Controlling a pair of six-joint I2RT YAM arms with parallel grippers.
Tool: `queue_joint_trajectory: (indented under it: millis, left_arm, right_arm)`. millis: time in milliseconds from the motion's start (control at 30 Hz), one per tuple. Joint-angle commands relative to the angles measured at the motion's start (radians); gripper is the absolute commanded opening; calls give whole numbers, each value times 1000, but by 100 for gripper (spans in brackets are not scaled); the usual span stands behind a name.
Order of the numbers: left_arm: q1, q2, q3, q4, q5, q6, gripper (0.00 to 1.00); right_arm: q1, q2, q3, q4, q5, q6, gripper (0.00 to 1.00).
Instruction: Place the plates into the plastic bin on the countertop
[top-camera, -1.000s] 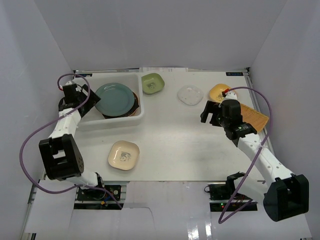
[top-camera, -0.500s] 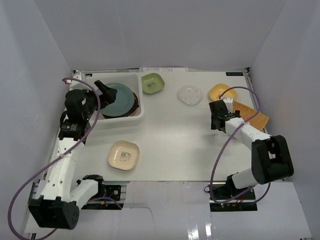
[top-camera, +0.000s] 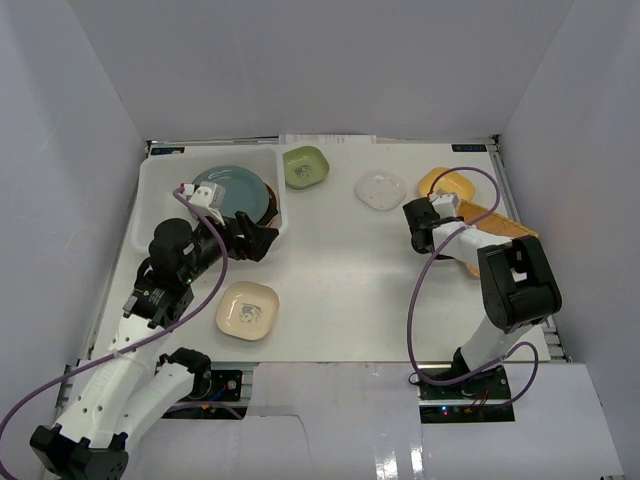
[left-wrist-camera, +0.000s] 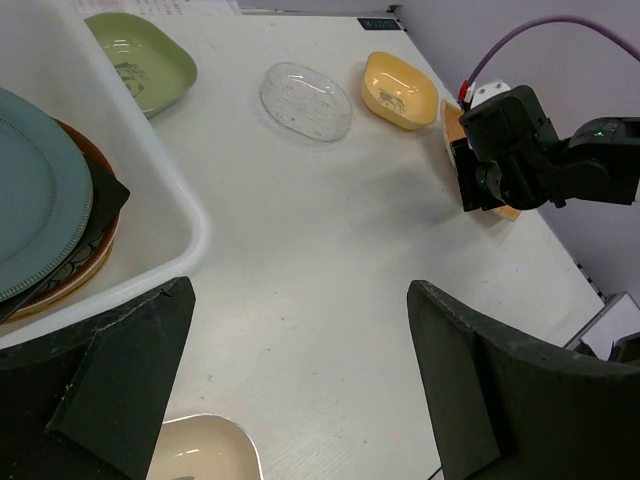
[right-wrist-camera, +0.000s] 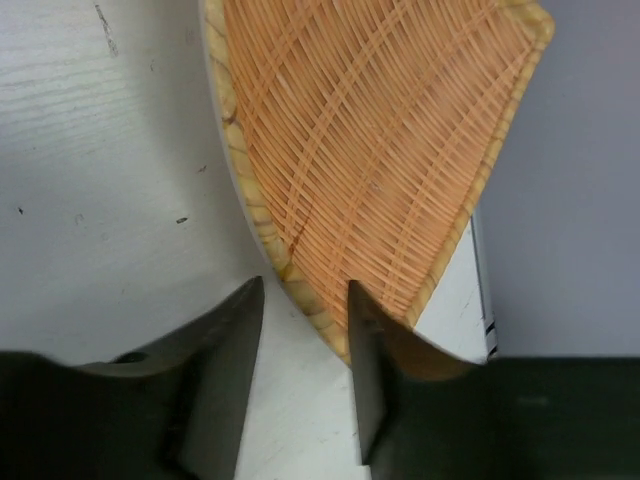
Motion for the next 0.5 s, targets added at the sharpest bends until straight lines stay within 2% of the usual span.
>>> queue_joint_trajectory:
  millis: [0,100,233,267,300,367,400,467]
  left_arm:
    - [-39,-3,1,-3,-34,35,98]
    - [-60,-11,-9,-3,-36,45,98]
    - [-88,-31,-37,-5,-63,55,98]
    - [-91,-32,-38,-6,-69,56,98]
    - [-96,-35,-40,-8,-71,61,98]
    - [-106,-43,-40,-6,-77,64,98]
    - [-111,-45,-42,-6,-80,67,98]
    - [-116,-52,-42,-11,-91,68,98]
  right_arm:
    - [11,4,-23,6,94,-8,49]
    - [9,56,-23,5,103,-18,66]
    - [8,117,13,5,91,-41,63]
    - [8,127,21,5,96,-42,58]
    - [8,134,27,9,94,-47,46]
    - [9,131,26,37,99,-74,35]
    - [11,127,27,37,100,-78,18]
    - [23,110,14,28,114,-76,8]
